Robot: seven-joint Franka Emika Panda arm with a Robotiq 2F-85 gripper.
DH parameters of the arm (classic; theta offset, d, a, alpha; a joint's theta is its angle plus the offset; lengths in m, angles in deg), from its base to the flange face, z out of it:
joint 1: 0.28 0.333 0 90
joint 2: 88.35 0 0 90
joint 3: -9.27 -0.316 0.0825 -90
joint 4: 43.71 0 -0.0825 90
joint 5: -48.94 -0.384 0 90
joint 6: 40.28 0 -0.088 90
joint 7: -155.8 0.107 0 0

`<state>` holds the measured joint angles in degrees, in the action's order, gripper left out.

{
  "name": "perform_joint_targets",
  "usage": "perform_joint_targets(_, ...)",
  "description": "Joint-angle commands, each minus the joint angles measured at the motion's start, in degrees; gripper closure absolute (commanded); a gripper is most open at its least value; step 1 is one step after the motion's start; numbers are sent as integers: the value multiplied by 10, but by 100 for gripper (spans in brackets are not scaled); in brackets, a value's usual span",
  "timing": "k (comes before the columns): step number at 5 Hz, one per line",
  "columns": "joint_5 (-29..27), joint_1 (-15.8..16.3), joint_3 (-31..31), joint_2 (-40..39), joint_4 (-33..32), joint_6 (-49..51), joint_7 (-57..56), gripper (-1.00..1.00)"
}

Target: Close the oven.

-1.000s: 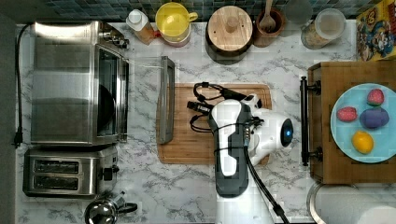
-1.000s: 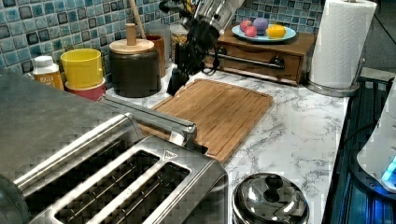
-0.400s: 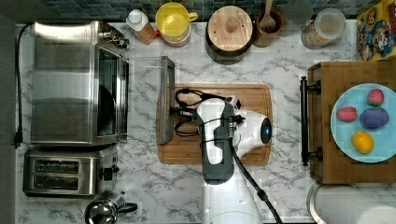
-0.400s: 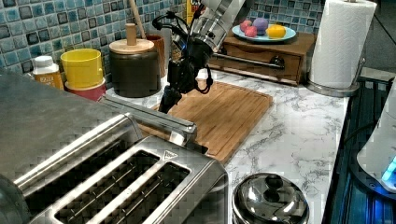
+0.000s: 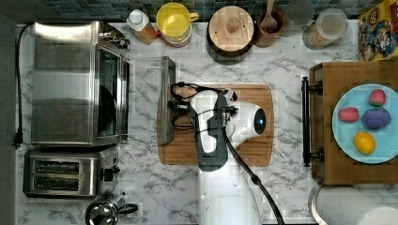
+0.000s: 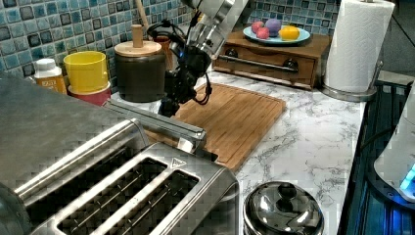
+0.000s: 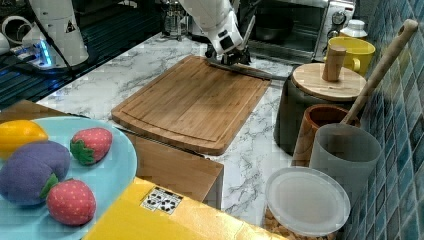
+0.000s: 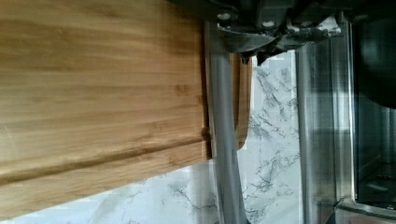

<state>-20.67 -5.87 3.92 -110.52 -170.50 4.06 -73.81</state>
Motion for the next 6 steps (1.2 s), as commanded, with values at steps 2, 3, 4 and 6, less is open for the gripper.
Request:
perform_joint_targets(2,7,17,-27,41,61,56,57,100)
perform_joint_targets(3,8,30,-33,60,59,75,70,100)
perform_joint_targets(4,1,51,-48,93,48,69,56,100)
perform_joint_targets(6,66,109,-83,133,57,16,115,100)
